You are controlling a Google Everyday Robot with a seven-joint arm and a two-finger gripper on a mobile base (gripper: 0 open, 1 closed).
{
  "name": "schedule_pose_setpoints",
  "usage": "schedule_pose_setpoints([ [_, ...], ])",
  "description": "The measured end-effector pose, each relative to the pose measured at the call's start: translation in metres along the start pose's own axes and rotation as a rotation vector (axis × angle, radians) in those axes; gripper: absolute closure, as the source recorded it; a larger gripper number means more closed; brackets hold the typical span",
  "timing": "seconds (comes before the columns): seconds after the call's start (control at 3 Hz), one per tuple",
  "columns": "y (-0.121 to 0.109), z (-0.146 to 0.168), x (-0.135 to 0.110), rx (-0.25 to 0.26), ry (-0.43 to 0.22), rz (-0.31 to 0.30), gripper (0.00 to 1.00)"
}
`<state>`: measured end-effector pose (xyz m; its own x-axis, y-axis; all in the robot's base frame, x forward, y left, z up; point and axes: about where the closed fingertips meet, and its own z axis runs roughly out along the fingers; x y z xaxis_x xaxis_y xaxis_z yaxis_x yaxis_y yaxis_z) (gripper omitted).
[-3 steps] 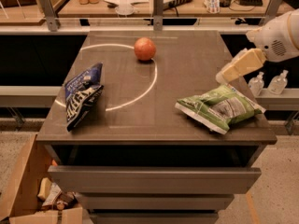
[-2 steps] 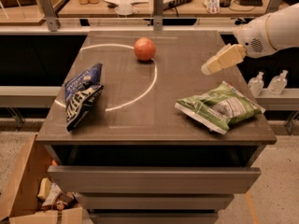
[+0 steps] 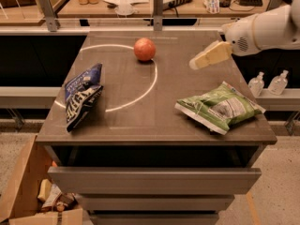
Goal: Move apple near blue chip bag
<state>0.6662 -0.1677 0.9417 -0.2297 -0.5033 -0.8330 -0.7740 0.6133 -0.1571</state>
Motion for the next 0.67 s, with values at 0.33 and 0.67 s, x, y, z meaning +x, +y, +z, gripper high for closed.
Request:
schedule_pose_setpoints([
  [0.33,0.002,0.035,-0.015,-0.027,-0.050,0.003,0.00],
  [0.67,0.014,0.085,-0.018,-0.084,-0.071,-0.005,0.00],
])
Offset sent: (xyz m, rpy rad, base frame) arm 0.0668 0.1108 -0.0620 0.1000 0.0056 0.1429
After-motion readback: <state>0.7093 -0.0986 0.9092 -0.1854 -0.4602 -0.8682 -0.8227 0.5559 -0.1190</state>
